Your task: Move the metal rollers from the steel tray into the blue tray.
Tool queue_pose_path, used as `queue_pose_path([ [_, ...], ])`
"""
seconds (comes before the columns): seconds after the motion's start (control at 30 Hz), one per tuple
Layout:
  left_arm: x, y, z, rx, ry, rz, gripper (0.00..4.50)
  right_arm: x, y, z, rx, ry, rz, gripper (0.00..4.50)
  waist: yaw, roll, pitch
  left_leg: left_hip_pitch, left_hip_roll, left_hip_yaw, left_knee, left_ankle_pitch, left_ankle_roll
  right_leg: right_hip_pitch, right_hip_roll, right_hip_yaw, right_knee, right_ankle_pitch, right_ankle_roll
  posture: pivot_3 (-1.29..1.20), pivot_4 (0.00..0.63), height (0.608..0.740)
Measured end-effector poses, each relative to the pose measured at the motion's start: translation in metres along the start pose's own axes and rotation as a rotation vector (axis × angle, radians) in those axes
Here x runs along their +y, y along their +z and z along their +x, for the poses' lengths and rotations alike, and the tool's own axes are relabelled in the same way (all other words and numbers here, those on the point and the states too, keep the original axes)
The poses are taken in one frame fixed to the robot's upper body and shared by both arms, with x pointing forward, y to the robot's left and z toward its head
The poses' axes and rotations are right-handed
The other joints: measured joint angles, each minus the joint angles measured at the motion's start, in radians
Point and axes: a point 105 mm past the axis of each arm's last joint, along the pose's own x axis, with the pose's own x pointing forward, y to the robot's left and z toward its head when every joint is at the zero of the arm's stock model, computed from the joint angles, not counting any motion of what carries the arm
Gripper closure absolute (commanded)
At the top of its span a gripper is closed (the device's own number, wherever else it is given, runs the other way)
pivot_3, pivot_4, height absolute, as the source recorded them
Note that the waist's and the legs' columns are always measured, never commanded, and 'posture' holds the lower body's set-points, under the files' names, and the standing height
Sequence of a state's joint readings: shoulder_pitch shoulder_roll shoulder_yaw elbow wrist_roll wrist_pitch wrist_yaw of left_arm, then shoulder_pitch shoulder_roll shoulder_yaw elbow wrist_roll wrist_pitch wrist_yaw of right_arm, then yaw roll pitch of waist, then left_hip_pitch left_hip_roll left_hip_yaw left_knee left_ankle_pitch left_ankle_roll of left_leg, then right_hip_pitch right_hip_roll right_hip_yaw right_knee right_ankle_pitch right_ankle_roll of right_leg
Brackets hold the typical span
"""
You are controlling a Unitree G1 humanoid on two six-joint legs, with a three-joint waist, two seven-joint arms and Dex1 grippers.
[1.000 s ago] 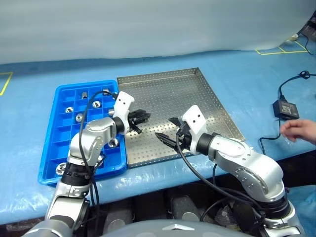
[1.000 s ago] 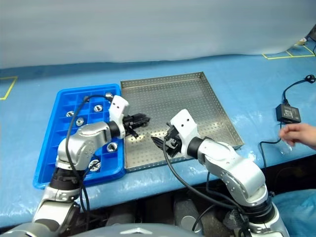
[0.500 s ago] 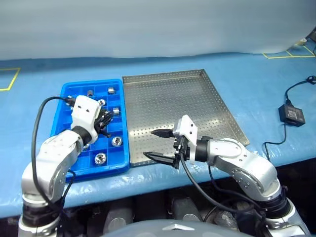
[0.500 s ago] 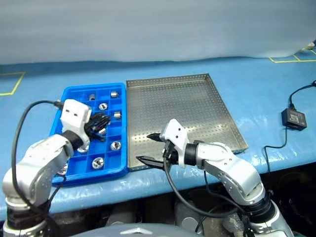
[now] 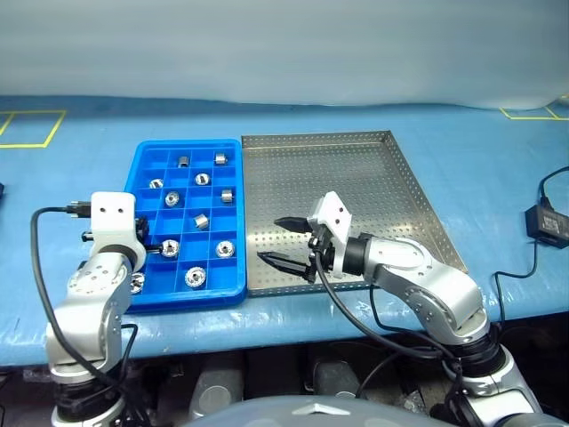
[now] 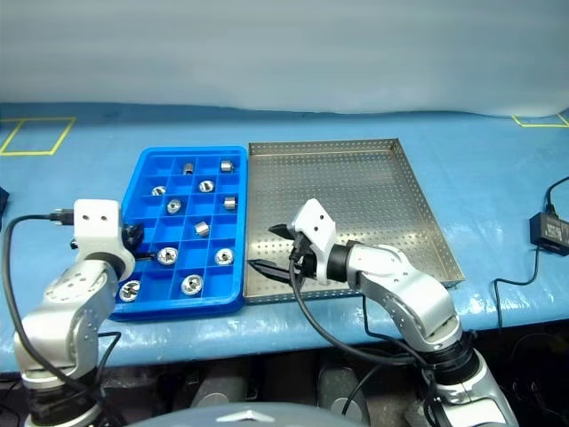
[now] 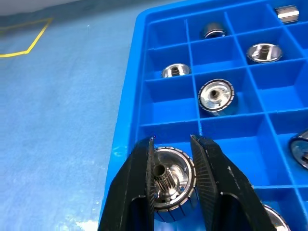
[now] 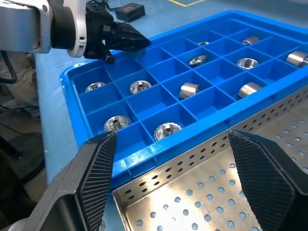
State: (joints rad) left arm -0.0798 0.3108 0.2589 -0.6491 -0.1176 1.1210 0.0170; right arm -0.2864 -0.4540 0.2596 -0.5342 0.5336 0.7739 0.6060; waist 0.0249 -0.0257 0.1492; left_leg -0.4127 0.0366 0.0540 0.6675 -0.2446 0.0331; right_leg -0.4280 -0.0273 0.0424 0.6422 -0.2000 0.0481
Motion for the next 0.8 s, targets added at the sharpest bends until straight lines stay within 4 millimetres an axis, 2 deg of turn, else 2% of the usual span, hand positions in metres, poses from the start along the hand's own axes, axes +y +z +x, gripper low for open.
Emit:
queue_pose_path([
  [0.1,-0.005,-0.001,0.007,0.001,-0.005,0.012,3.66,-0.002,0.000,-0.001,0.000,-0.019,0.001,0.59,-0.004,0.000,0.000,0.000,0.000,0.000,0.000,0.000,0.000,0.000,0.000,0.000,0.000,0.000,0.000,0.05,0.150,0.740],
  [0.17,-0.005,-0.004,0.012,0.009,0.000,0.023,2.91,-0.004,0.000,-0.002,0.004,-0.033,0.004,0.59,-0.008,0.000,0.000,0.000,0.000,0.000,-0.001,0.000,0.000,-0.001,0.000,0.000,0.000,0.000,0.000,0.05,0.150,0.740],
  [0.23,-0.003,-0.005,0.016,0.006,0.014,0.024,2.34,-0.006,-0.002,-0.004,0.011,-0.053,0.009,0.59,-0.011,0.000,0.000,0.000,0.000,0.000,-0.001,0.000,0.000,-0.001,0.000,0.000,0.000,0.000,-0.001,0.04,0.150,0.740],
  [0.47,0.000,0.009,0.019,-0.078,0.062,-0.015,0.03,-0.010,0.000,-0.007,0.007,-0.091,0.006,0.59,-0.013,0.000,0.000,0.000,0.000,0.000,-0.001,0.000,0.000,0.000,0.000,0.000,0.000,0.000,-0.001,0.03,0.150,0.740],
  [0.6,-0.021,0.031,0.017,-0.201,-0.055,-0.145,0.03,-0.012,-0.001,-0.008,0.016,-0.111,-0.004,0.59,-0.010,-0.001,0.000,-0.001,0.000,0.000,0.000,0.000,0.000,0.000,-0.001,0.000,0.000,0.000,-0.001,0.03,0.150,0.740],
  [0.7,-0.058,0.040,0.006,-0.273,-0.307,-0.104,0.03,-0.022,-0.006,-0.013,0.056,-0.170,-0.040,0.59,-0.014,-0.001,0.000,-0.001,-0.001,0.001,-0.001,0.000,0.000,0.000,-0.001,0.000,0.000,0.000,-0.001,0.01,0.150,0.740],
  [0.8,-0.096,0.035,-0.010,-0.303,-0.555,0.000,0.03,-0.036,-0.008,-0.019,0.061,-0.239,-0.042,0.59,-0.021,0.000,0.000,-0.001,-0.001,0.002,-0.001,0.000,0.000,-0.001,-0.001,0.000,0.000,0.000,-0.001,0.00,0.150,0.740],
])
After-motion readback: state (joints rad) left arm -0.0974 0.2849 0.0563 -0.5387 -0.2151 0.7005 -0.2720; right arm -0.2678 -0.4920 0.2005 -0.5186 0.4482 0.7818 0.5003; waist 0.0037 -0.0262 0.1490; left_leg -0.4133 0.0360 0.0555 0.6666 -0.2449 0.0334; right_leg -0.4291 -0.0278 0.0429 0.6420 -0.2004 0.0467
